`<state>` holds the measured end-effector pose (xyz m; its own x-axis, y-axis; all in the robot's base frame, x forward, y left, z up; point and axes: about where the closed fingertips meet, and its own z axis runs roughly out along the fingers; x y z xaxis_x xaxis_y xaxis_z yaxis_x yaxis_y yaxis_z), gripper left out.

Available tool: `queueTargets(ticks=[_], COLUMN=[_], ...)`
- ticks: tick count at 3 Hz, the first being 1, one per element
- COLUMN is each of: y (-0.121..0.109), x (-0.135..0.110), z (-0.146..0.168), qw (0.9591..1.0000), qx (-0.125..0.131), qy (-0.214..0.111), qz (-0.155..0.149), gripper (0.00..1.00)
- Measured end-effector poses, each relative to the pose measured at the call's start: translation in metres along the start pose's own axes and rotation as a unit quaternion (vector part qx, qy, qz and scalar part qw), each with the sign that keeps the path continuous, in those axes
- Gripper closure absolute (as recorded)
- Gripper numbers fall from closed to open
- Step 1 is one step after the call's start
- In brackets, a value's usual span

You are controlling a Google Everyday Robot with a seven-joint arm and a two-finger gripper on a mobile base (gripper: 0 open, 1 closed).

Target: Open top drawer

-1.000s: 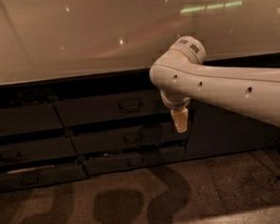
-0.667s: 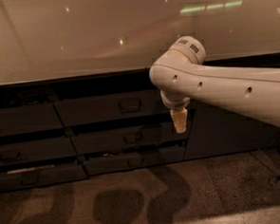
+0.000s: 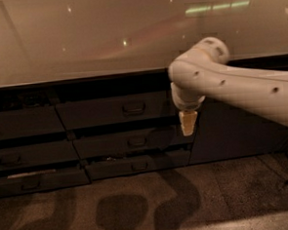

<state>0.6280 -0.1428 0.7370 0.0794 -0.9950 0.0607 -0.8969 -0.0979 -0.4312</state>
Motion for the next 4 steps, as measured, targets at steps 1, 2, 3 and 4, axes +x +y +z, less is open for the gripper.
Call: queueTargets(ticks=[1, 2, 3, 4], y=[-0.010, 0.001, 0.000, -0.010], x=[0.017, 0.033, 0.031, 0.036], z=[0.003, -0.003, -0.002, 0.017], qw=[0.9943, 0.9920, 0.9923, 0.9948], qx=[0.035, 0.033, 0.034, 0.026], qy=[-0.094, -0.113, -0.111, -0.087], qz=[0.036, 0.045, 0.044, 0.047], gripper=[0.00, 0.00, 0.00, 0.00])
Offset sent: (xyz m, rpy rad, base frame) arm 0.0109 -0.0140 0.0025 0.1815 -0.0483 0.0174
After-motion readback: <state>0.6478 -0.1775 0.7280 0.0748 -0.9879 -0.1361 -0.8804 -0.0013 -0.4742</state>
